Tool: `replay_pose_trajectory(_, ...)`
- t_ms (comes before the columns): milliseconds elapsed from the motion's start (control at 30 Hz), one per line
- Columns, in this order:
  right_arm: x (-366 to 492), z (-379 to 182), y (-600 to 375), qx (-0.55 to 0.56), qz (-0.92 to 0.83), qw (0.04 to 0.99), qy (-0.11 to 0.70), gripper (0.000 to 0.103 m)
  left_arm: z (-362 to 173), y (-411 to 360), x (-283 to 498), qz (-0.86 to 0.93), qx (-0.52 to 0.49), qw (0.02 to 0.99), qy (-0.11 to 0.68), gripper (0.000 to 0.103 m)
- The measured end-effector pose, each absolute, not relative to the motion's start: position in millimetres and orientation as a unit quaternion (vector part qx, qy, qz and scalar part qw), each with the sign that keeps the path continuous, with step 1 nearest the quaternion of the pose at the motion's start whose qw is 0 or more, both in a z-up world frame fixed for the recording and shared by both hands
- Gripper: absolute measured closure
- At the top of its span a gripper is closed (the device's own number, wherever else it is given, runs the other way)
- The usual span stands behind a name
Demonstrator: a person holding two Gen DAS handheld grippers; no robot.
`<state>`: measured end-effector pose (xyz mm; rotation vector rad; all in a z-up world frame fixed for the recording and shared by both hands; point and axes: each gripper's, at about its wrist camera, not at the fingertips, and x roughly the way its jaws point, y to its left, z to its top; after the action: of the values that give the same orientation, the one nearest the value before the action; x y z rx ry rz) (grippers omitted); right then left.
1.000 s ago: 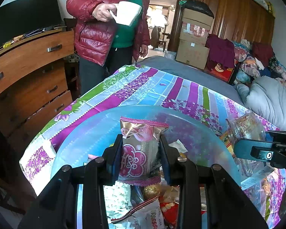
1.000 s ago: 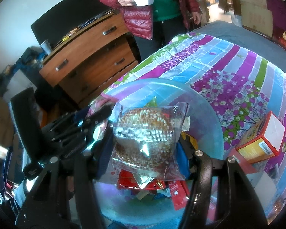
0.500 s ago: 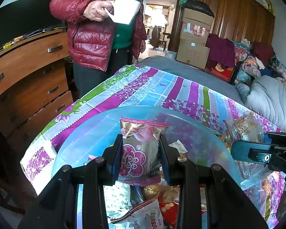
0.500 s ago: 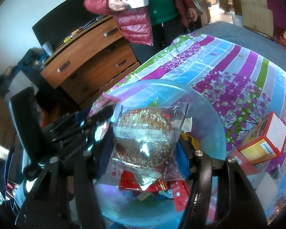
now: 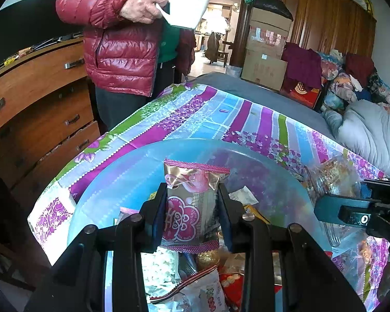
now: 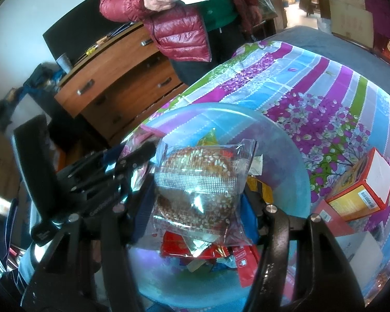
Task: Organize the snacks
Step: 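Open both grippers to drop the sesame cake and pink packets into the bowl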
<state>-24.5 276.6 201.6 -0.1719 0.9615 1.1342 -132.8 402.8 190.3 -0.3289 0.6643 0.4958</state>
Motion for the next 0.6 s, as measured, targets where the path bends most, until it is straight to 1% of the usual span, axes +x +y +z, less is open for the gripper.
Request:
replay_pose_trajectory(233, -24.2, 198.5, 277.7, -0.081, 0.514, 0.732, 0.44, 0.043, 189.0, 403.7, -132.3, 0.239, -0.159, 0.902, 0.322, 0.067)
replay_pose_trajectory(433, -23.3, 198.4, 279.2, -0.083, 0.514, 0.731, 0.442, 0.042, 185.7, 406.0, -131.6, 0.242, -0.161, 0.9, 0.326, 0.066)
replay_pose_trajectory(467, -23.9, 198.0, 279.1, -0.084, 0.515, 0.73, 0.442, 0.04, 184.7, 406.3, -131.7, 0.244, -0.161, 0.899, 0.326, 0.064)
replay_pose_trajectory(533, -25.1, 197.5, 279.1, -0.087, 0.515, 0.73, 0.442, 0.037, 184.2, 407.0, -131.5, 0.245, -0.162, 0.898, 0.328, 0.054)
replay_pose_trajectory(567, -26.1, 197.8, 278.9, -0.088, 0.515, 0.73, 0.44, 0.036, 185.1, 406.5, -130.5, 0.247, -0.162, 0.898, 0.327, 0.042)
replay_pose_trajectory(600, -26.3, 199.1, 278.3, -0.087, 0.516, 0.731, 0.438, 0.035, 185.3, 406.5, -131.2, 0.251, -0.16, 0.898, 0.325, 0.032)
